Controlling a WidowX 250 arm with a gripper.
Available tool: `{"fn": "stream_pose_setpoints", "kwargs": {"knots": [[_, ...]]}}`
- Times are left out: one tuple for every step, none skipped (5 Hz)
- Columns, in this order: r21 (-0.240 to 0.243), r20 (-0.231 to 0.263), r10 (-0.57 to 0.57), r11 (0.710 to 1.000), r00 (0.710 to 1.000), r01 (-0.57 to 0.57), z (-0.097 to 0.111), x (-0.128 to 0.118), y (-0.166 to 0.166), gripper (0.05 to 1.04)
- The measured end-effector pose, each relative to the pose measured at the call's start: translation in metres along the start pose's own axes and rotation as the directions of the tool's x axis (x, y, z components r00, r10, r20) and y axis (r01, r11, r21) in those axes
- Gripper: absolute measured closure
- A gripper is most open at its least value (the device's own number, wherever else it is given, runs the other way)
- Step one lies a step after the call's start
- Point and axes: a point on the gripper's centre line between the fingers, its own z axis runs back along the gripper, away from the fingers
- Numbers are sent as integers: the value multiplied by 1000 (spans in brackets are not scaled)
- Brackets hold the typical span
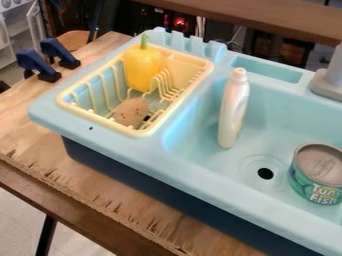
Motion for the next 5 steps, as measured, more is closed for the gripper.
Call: {"fn": "stream_pose_setpoints", "kwargs": {"knots": [[0, -8, 31, 1000, 999, -31, -9, 2, 16, 81], [-60, -64, 24, 998, 998, -28, -34, 2, 20, 81], [-73, -106, 14, 997, 994, -22, -46, 2, 20, 81], [-75, -129, 10, 997, 992, -19, -55, 2, 18, 81], [-74, -152, -8, 997, 988, -3, -66, 4, 11, 81]]}}
